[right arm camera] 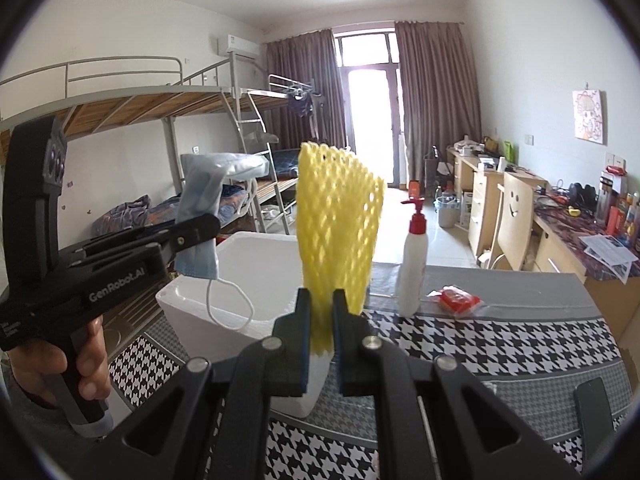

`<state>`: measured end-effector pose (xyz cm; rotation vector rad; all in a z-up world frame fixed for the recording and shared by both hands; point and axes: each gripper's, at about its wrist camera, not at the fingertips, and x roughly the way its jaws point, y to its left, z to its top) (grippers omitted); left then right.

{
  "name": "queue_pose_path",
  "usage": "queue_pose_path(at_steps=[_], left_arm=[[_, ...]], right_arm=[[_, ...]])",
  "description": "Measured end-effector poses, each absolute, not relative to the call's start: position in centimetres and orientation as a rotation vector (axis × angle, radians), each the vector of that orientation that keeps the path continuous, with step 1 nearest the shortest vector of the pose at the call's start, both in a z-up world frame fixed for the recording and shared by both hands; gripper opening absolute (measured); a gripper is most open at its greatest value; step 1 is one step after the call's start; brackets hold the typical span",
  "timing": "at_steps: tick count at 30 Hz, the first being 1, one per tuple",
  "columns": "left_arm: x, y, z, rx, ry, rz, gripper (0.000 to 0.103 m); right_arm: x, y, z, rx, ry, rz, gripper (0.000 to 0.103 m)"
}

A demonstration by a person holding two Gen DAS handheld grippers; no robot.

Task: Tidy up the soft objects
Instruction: 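Lower the yellow net into the white foam box and open the right gripper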

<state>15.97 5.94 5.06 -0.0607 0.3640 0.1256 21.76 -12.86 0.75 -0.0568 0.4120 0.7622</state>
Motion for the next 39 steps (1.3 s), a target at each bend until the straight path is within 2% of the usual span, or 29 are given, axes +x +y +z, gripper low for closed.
queue_pose_path(at_steps=[19,22,27,30,34,36,39], left_arm=[[17.8,7.7,3.5,-0.089,0.451,0.181,0.018],[18.1,8.1,3.1,-0.092,0.47,0.181,0.028],[18.0,8.7,2.7,-0.103,0.477,0.179,0.073],[17.8,8.7,2.8,-0.1,0.462,0.202,0.085],[17.1,9.0,3.2,-0.113,0.438,0.227,0.092],[16.8,9.2,3.4,-0.112,0.424,0.246,0.102],[16.3,9.6,3.8,-0.115,0.403,0.258,0.102]], right_arm=[[22.0,-10.0,0.7,-0.077,0.439,0.81,0.013],[22.1,-9.8,0.6,-0.079,0.445,0.809,0.013],[22.2,-9.6,0.6,-0.083,0.453,0.799,0.013],[22.1,-9.4,0.7,-0.088,0.452,0.796,0.013],[22.1,-9.1,0.8,-0.09,0.456,0.795,0.013],[22.1,-8.9,0.9,-0.093,0.456,0.798,0.013],[22.1,-8.6,1.0,-0.095,0.452,0.807,0.013]])
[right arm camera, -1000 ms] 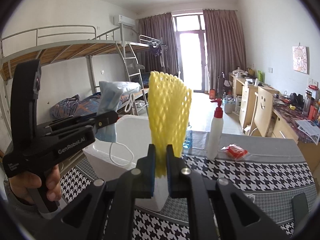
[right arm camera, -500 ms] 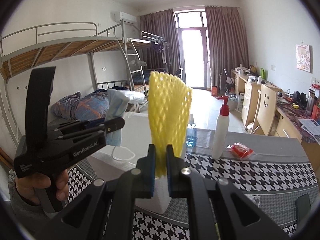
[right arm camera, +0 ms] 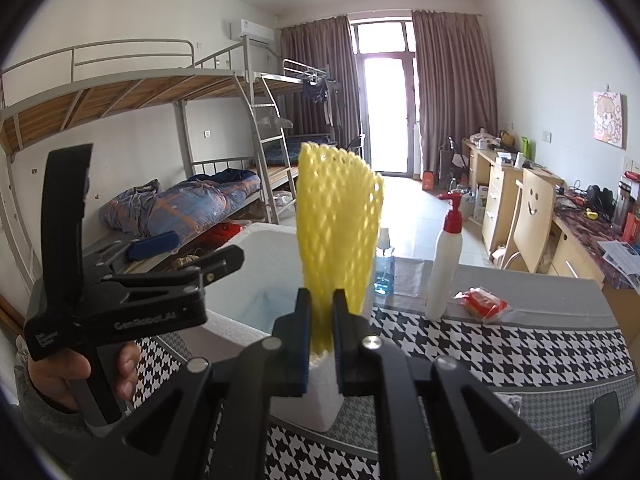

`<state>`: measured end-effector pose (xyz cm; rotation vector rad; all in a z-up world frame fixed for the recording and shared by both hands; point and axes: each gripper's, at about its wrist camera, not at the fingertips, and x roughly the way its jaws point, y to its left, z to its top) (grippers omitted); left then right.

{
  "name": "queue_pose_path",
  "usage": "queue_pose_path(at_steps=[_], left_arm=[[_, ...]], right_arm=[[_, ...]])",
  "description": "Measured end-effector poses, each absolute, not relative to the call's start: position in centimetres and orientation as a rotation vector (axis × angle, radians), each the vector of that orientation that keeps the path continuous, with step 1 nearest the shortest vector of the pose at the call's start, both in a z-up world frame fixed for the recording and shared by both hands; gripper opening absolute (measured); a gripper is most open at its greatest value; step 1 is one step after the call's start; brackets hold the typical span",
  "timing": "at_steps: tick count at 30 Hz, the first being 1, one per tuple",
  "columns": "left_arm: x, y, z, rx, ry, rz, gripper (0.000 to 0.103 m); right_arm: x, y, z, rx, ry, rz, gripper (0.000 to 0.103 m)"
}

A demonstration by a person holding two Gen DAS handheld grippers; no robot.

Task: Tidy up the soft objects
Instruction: 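Lower the yellow net into the white foam box and open the right gripper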

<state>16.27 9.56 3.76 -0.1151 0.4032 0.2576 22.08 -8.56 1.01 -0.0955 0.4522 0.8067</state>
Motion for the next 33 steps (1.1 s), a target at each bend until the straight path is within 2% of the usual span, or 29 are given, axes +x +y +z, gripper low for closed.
queue_pose_path(at_steps=[33], left_arm=[[12.0,12.9,3.0,-0.113,0.344,0.376,0.102]], right_arm=[[24.0,-2.7,0.6,-0.138,0.534,0.898,0.013]])
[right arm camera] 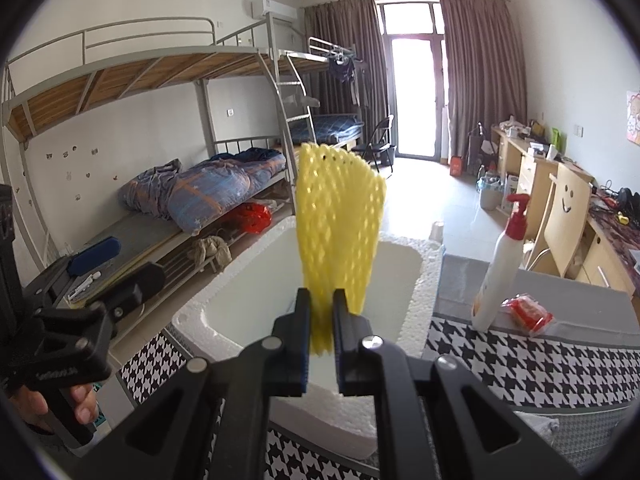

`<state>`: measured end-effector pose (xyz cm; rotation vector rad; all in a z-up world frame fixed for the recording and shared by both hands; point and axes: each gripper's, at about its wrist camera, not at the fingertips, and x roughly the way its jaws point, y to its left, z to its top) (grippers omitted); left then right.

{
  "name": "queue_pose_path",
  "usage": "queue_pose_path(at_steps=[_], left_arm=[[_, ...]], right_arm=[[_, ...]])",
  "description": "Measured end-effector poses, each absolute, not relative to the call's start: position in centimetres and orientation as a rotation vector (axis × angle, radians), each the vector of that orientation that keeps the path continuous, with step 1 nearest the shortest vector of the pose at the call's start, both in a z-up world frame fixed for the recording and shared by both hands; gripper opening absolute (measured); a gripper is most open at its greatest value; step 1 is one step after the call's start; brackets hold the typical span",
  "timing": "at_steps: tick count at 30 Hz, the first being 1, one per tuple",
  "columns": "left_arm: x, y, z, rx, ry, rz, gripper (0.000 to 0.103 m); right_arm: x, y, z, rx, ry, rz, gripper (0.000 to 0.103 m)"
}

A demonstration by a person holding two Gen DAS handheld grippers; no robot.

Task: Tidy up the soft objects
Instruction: 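Lower the yellow net into the white foam box and open the right gripper, then withdraw the right tool from the foam box back toward the table items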

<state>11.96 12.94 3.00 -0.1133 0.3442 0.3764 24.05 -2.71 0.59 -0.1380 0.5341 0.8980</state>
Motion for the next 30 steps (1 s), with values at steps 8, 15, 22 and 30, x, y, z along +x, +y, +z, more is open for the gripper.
queue_pose_path(at_steps=[8,15,22,30], left_arm=[[11.4,13.2,3.0,-0.12,0.338,0.382,0.102],[11.2,13.4,2.9,-0.125,0.342,0.378,0.102],[11.1,12.4,3.3,-0.12,0.332,0.354,0.102],[10.8,11.0,3.8,-0.105,0.322,0.325,0.102]], right_arm=[[24.5,-1.8,-0.1,-0.15,0.572,0.916,0.068],[24.0,-1.8,-0.2,-0.146,0.56,0.921,0.073],[23.2,-3.5,0.6,-0.129,0.528,0.908,0.073],[21.9,-5.7,1.4,-0.105,0.464,0.889,0.09]])
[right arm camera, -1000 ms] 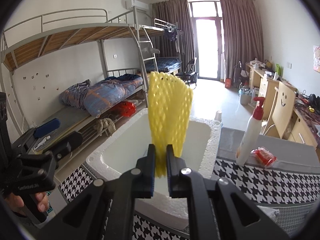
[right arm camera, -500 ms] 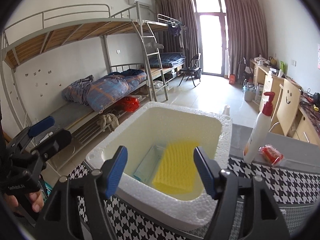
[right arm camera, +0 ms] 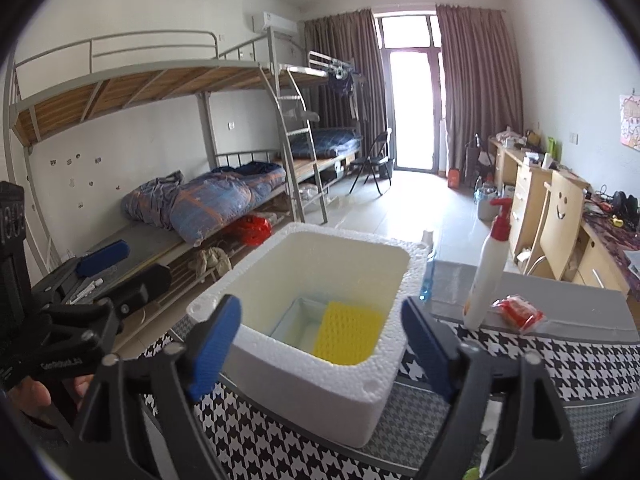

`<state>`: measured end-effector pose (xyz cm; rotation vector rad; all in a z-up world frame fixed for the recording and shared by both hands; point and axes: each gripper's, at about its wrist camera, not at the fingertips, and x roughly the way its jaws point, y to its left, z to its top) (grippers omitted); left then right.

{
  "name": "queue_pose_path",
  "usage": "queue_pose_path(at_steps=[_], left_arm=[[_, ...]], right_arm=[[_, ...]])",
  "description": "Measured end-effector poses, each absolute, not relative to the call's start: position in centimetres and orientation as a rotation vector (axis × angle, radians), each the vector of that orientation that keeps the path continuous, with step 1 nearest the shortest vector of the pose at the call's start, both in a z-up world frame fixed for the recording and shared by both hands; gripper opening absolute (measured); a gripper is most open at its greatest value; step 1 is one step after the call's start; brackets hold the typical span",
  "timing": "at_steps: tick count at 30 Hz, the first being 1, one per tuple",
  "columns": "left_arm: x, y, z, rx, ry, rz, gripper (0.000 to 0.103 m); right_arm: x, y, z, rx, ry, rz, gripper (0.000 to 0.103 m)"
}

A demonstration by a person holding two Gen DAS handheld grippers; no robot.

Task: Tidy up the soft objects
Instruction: 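Withdraw the right tool from the foam box back toward the table items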

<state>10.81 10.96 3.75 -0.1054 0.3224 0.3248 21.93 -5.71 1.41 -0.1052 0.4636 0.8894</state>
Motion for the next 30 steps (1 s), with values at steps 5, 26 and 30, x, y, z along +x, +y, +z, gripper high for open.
queue_pose_path(at_steps=[5,26,30], left_arm=[[10.3,10.0,4.1,-0.096,0.316,0.316,0.102],[9.4,7.2,4.9,-0.077,0.293,0.234,0.102],[9.4,6.6,5.0,-0.069,0.289,0.219,0.102]], right_arm=[[21.5,-6.6,1.7,-0.097,0.44,0.883,0.094],[19.4,-11.0,1.9,-0.048,0.391,0.816,0.094],[19.2,-11.8,1.8,-0.047,0.382,0.807,0.094]])
